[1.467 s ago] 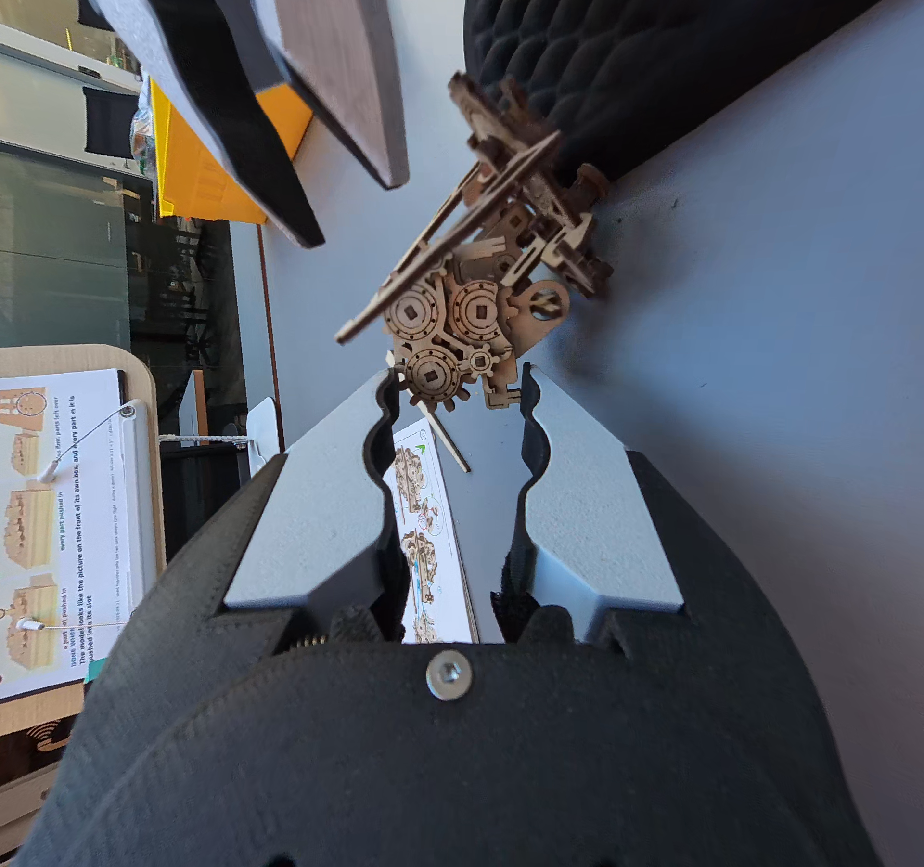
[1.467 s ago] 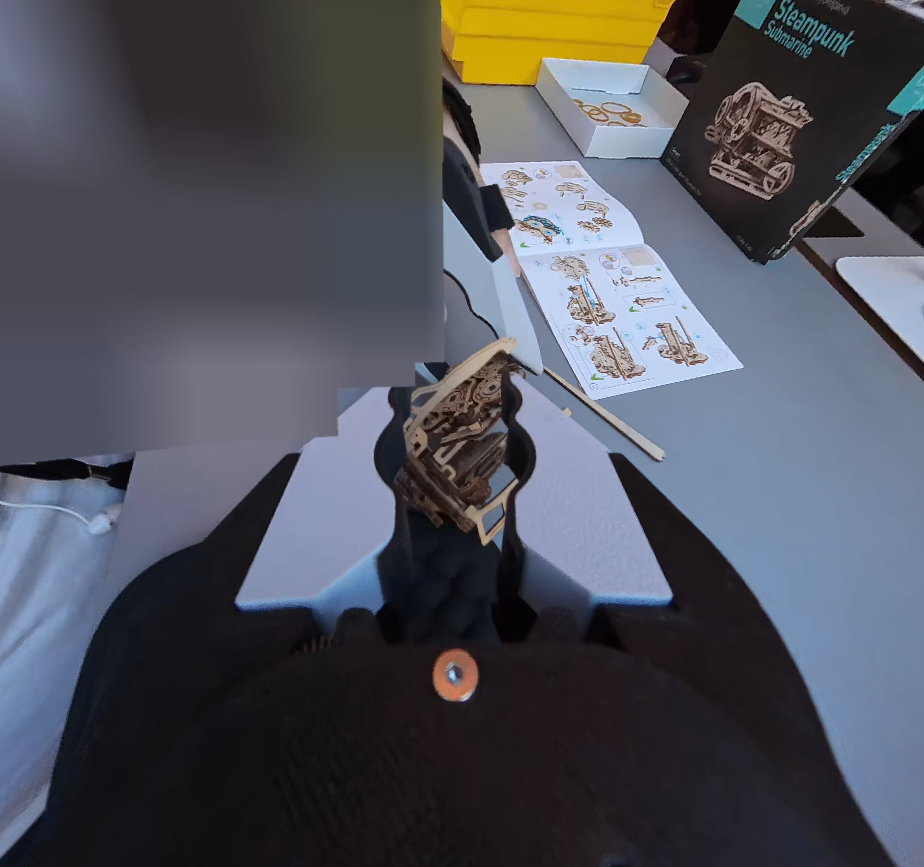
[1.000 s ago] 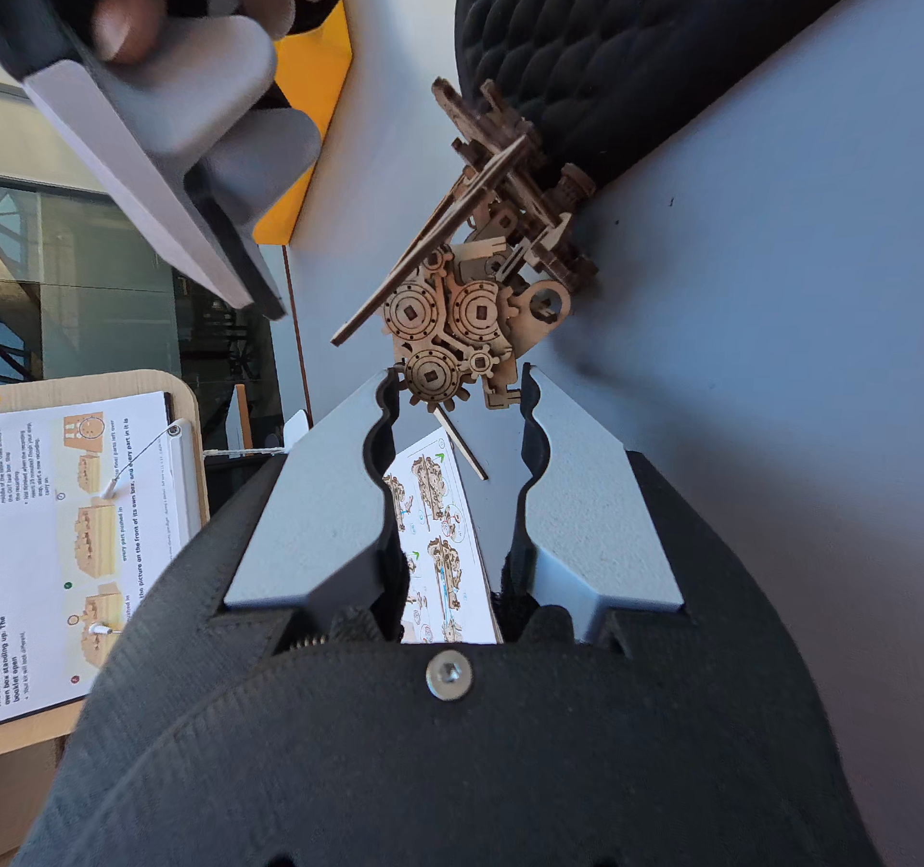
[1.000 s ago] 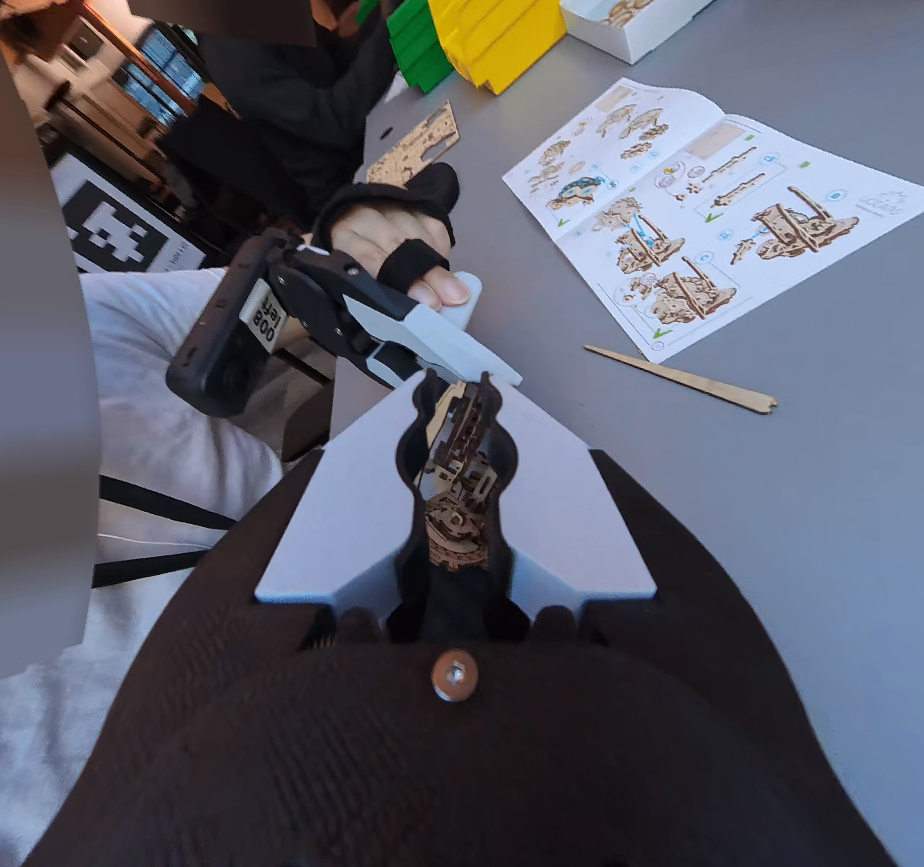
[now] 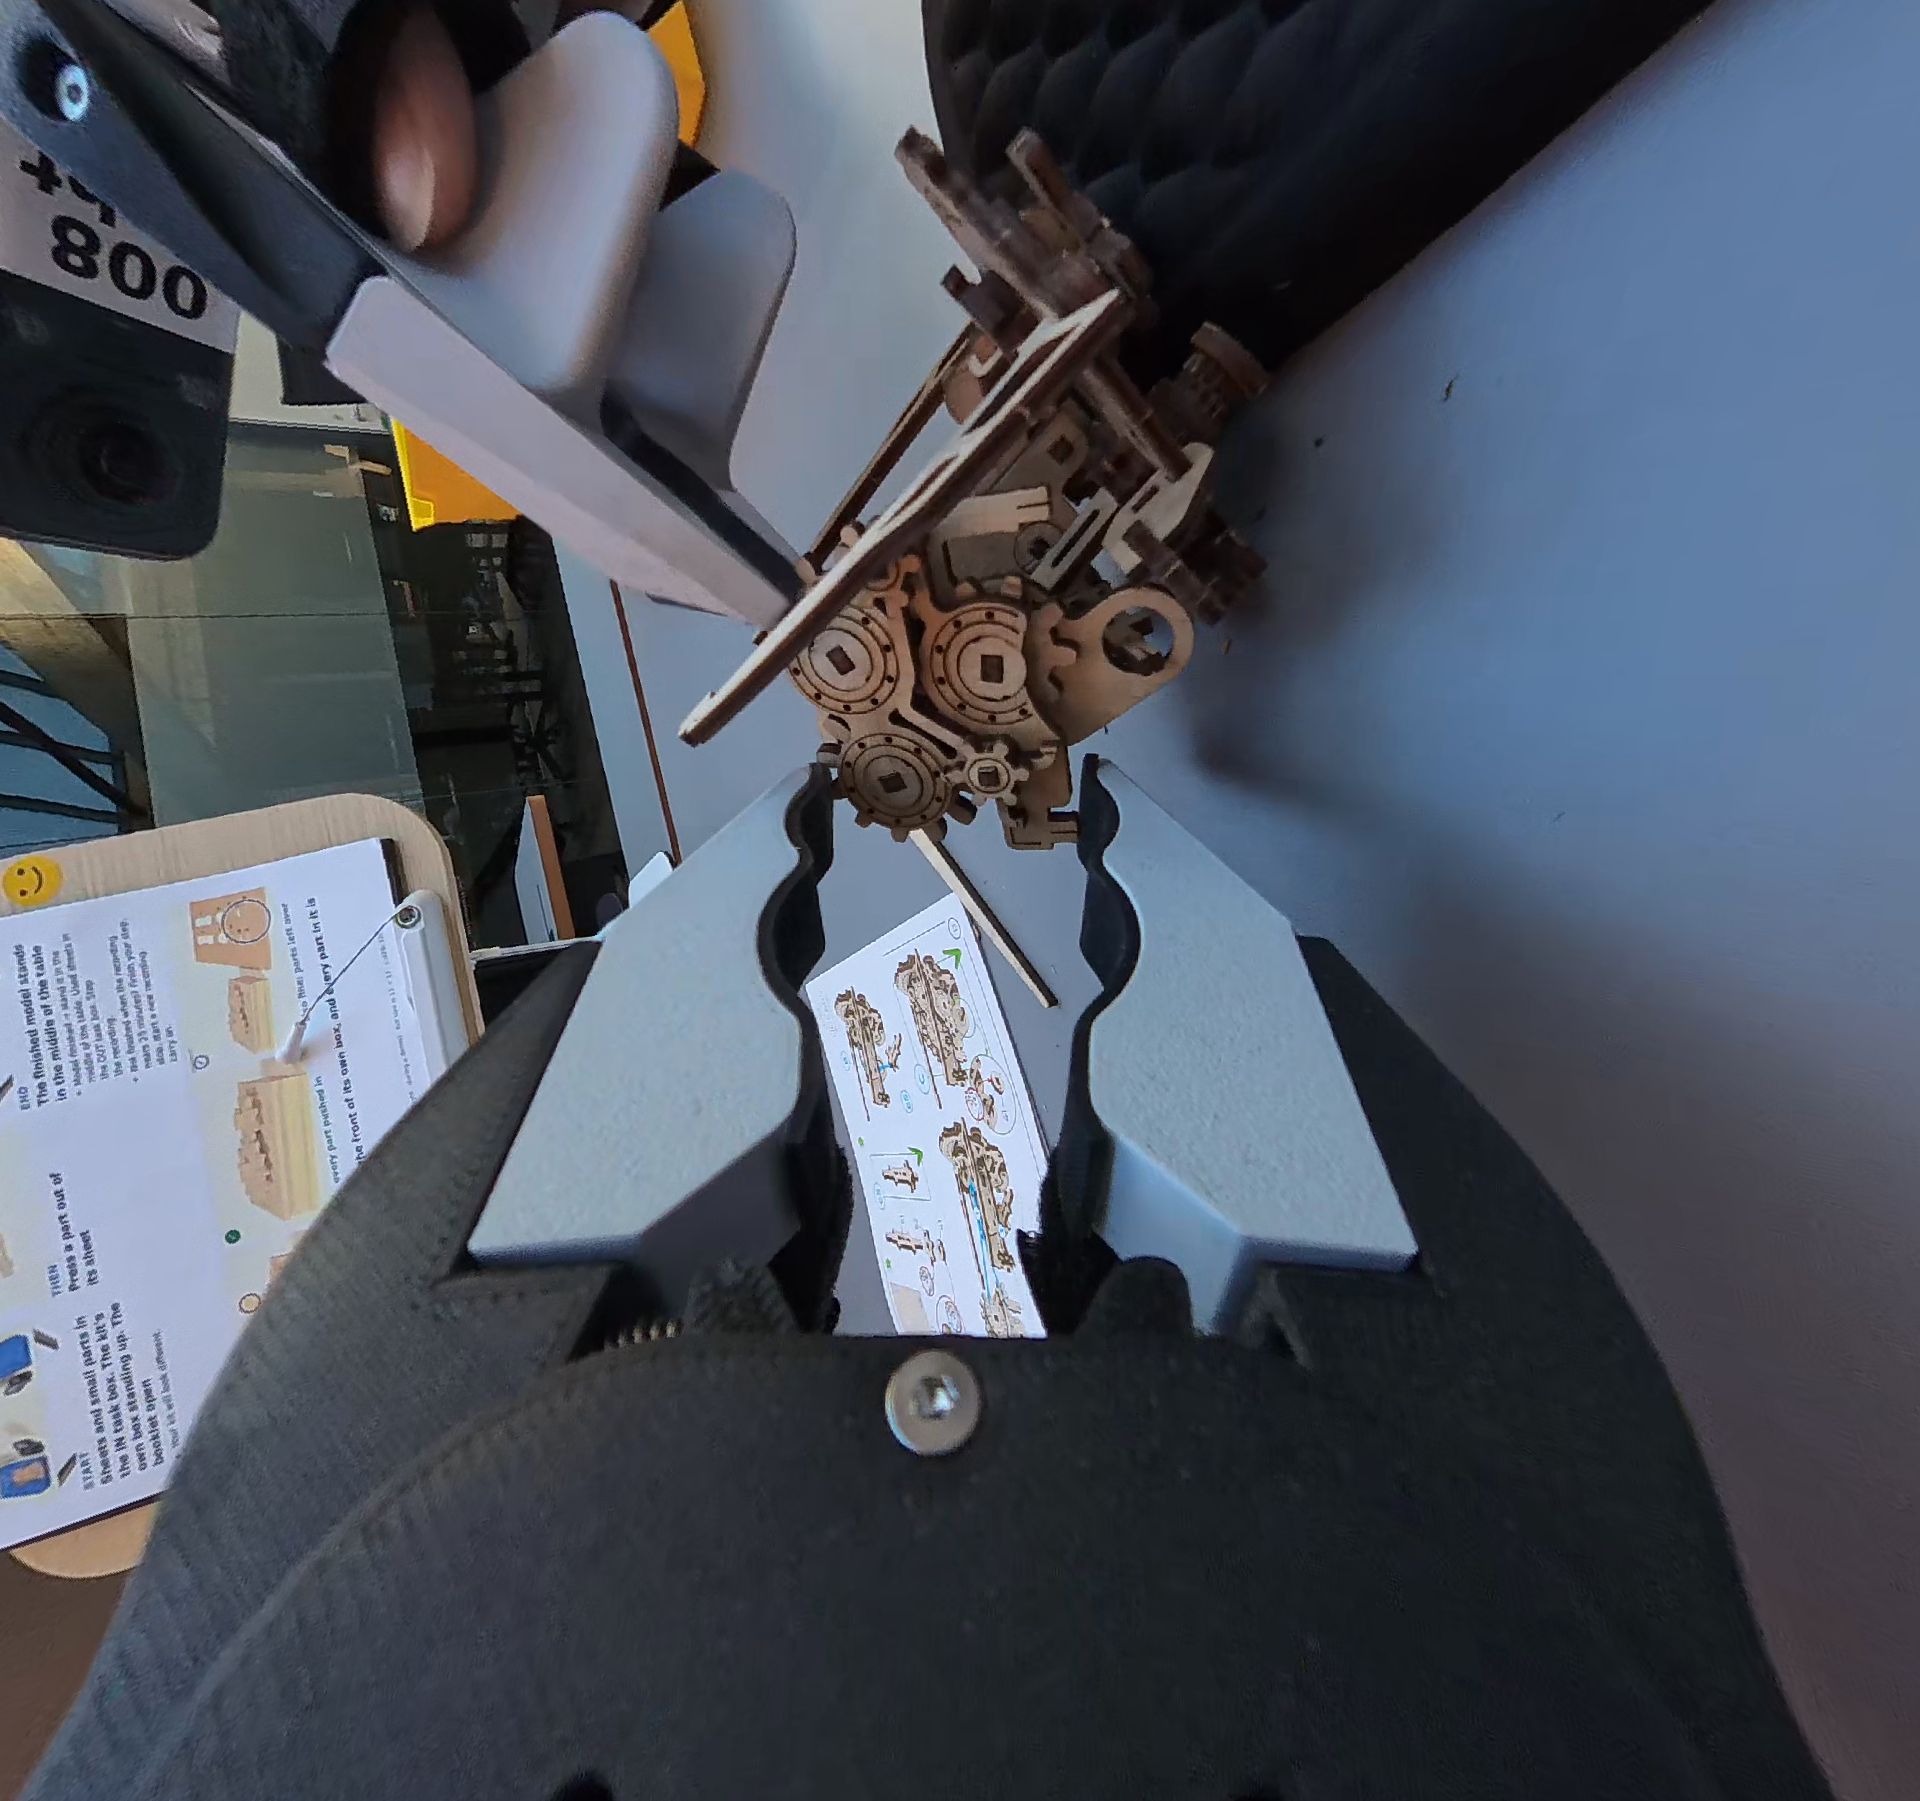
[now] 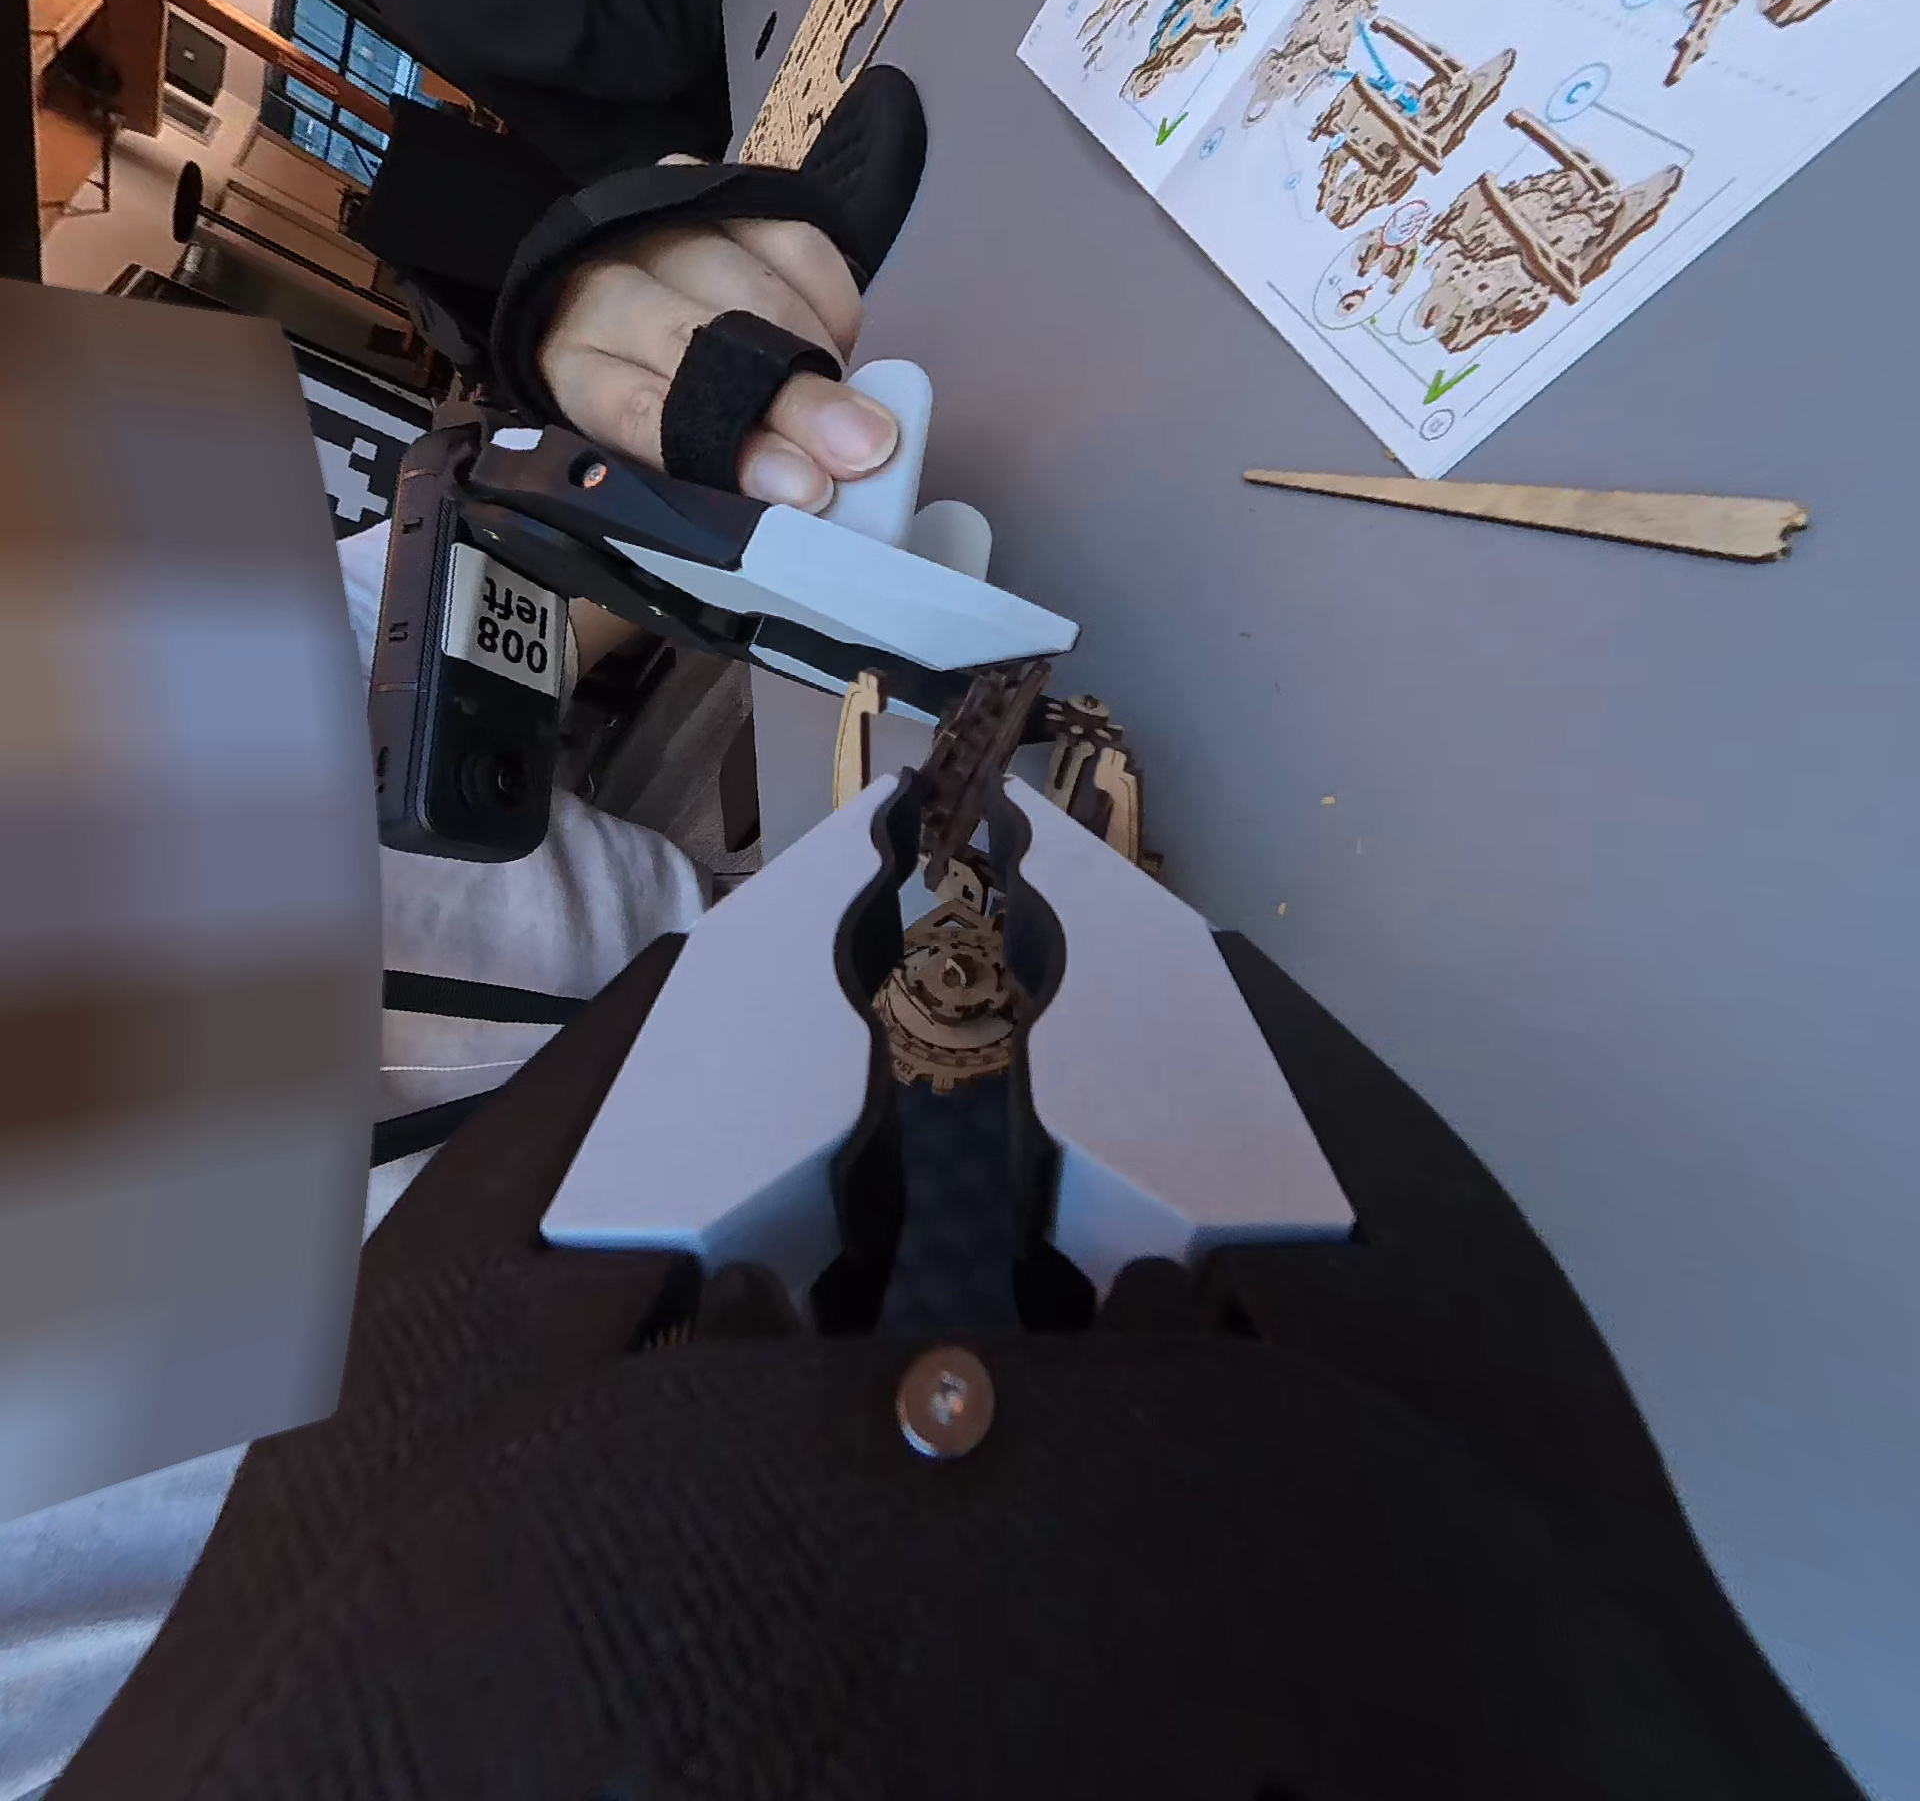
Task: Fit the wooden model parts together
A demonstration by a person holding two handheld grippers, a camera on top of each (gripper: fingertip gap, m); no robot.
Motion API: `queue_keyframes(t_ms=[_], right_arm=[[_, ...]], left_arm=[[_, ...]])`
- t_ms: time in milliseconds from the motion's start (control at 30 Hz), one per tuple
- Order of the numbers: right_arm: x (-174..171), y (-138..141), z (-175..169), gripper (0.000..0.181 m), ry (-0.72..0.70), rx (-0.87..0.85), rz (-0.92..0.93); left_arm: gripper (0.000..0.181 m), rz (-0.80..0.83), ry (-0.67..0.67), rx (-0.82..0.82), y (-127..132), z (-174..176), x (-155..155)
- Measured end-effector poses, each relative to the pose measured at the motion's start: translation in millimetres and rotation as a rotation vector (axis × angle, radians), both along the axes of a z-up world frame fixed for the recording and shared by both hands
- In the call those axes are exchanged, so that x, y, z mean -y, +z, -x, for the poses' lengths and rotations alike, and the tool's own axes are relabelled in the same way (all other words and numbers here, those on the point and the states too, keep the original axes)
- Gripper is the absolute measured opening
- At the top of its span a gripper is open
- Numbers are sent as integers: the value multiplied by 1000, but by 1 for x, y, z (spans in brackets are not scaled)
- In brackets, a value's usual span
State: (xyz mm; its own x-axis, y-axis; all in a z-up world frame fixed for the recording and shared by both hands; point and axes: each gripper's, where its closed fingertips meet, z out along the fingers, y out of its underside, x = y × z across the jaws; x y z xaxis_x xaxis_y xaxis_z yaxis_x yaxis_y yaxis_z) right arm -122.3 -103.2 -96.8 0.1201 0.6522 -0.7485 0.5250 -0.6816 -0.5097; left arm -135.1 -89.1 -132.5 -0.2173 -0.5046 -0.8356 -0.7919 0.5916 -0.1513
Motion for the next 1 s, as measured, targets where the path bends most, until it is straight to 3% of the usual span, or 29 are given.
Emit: queue_keyframes(t_ms=[467,867,1000], right_arm=[[4,0,0,11,-24,25,145],[6,-4,2,13,-27,75,90],[6,-5,1,11,-28,82,44]], left_arm=[[46,-50,23,-24,1,1,-3],[46,-43,19,-24,0,-1,-3],[46,27,29,50,2,-2,0]])
